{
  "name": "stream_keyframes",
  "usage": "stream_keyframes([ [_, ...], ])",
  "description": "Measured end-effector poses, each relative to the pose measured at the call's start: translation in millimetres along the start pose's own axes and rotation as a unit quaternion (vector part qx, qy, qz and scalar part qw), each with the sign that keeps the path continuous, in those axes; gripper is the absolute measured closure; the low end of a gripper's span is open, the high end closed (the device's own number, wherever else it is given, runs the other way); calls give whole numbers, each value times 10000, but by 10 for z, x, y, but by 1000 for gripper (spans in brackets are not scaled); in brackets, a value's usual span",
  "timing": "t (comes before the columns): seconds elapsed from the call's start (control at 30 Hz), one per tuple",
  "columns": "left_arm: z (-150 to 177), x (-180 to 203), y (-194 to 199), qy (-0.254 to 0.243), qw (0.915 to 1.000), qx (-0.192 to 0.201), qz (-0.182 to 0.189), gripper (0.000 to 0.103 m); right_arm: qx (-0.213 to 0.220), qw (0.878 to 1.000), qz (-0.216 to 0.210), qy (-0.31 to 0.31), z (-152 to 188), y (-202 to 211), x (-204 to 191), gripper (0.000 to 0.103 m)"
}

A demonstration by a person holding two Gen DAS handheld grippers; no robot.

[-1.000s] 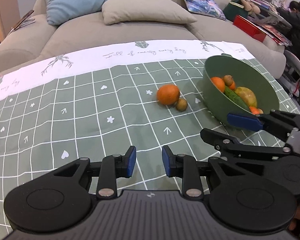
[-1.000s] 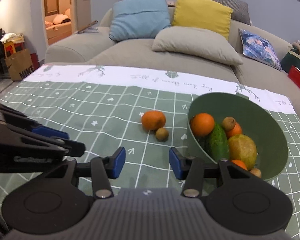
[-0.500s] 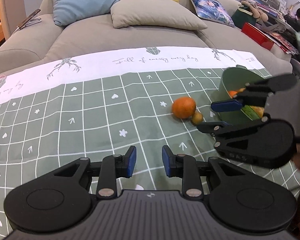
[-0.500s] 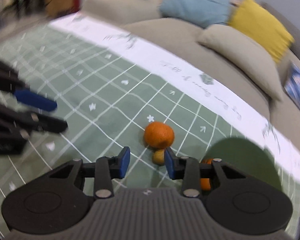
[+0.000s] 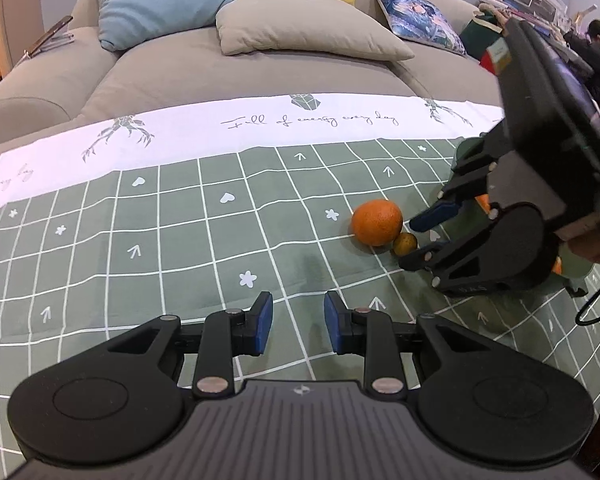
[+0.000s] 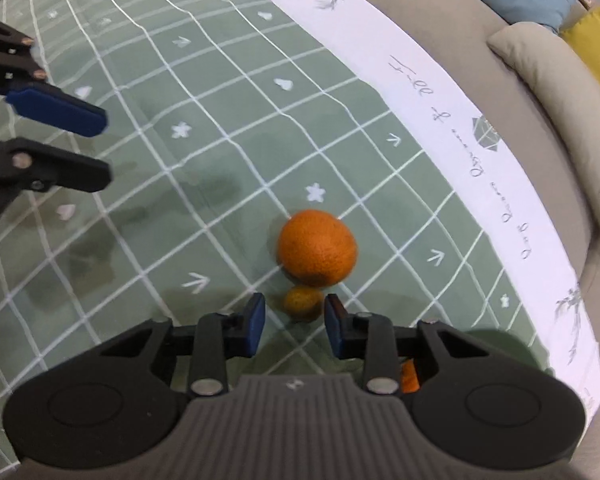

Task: Organize fruits
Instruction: 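Move both tools toward the last orange and small brown fruit, then grasp the small brown fruit with the right tool while the left tool grasps the orange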

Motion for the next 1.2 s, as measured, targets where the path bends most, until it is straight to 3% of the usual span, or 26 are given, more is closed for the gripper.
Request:
stream_keyframes([
  [0.3, -62, -28, -82, 219, 9990, 87, 379, 67, -585, 9974, -266, 319, -126, -165, 115, 81],
  [0.43, -102, -35, -118, 293, 9985, 77, 459, 67, -612, 9972, -355, 255, -135, -187, 152, 83],
  [0.53, -144, -25, -150, 282, 9983, 69, 506, 65, -584, 9972, -363, 292, -122, -156, 138, 84],
  [0.73, -269, 105, -237, 76, 9971, 125, 744, 47, -376, 9981, -387, 305, -111, 121, 180, 84],
  [0.93, -369, 226, -506, 330, 9942, 8, 1024, 45, 60, 9994, -315, -124, -87, 421, 432, 84],
  [1.2, -451, 448, -784, -23, 9933, -121, 1148, 41, 275, 9985, -253, -411, -48, 507, 611, 84],
])
Point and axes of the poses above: each gripper's, at about its wrist camera, not at the fingertips, and y roughly against the way its jaws point, x to its right, z to its underside, the point moved 1 cm from there along -y, roughly the way its jaws point, and after that the axes turned 5 degrees about -z, right-handed, at the moved point
